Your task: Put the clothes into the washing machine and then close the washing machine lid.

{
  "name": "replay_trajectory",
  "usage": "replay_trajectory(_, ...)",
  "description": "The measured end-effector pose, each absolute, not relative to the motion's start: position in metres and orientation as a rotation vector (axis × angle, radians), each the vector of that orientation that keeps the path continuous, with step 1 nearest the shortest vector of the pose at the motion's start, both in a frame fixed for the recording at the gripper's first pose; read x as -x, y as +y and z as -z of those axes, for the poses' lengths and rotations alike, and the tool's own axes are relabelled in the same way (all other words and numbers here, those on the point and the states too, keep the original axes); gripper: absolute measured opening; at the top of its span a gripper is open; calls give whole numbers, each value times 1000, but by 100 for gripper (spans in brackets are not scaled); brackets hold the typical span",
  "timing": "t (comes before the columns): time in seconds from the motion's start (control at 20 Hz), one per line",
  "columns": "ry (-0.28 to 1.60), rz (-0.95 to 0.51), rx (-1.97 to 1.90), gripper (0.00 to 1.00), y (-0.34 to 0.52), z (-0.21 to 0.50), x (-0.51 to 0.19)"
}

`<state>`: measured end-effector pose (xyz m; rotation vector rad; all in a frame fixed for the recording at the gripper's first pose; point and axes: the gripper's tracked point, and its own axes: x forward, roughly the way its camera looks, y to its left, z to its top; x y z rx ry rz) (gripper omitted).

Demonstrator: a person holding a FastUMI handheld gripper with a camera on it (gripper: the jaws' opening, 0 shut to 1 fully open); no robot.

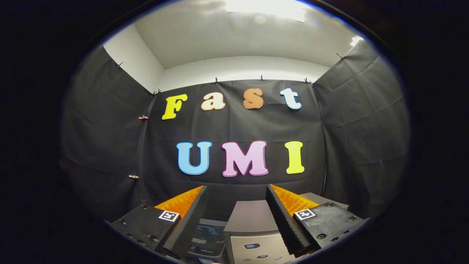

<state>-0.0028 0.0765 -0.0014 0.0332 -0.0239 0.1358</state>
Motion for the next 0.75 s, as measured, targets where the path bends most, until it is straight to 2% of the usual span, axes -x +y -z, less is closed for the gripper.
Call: replay_trajectory(0.75,-9,-138,-29,98,80,6,-2)
